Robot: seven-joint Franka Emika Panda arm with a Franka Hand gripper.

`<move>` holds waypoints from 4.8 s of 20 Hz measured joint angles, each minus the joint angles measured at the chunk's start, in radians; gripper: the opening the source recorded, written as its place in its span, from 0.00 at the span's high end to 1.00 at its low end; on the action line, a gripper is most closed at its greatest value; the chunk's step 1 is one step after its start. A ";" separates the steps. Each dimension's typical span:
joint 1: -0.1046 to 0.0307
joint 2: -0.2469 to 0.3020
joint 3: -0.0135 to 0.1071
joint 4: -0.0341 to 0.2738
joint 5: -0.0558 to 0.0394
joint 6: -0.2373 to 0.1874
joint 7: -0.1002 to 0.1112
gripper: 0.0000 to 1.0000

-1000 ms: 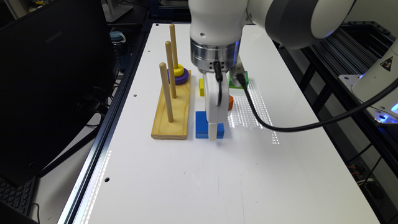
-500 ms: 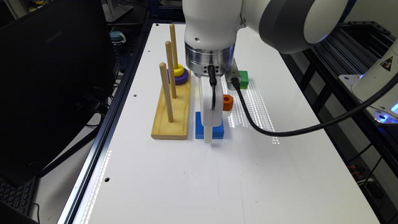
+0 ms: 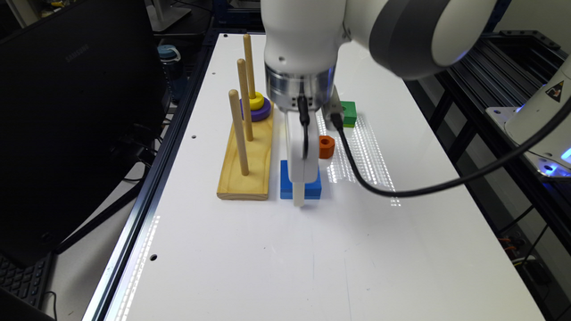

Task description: Pick up blue block.

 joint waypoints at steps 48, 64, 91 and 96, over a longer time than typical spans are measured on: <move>0.006 0.005 -0.001 0.010 -0.0001 0.000 0.001 1.00; 0.004 -0.033 0.008 0.006 0.0062 -0.021 0.001 1.00; -0.022 -0.169 0.055 -0.006 0.0595 -0.130 -0.017 1.00; -0.029 -0.207 0.066 -0.007 0.0857 -0.167 -0.034 1.00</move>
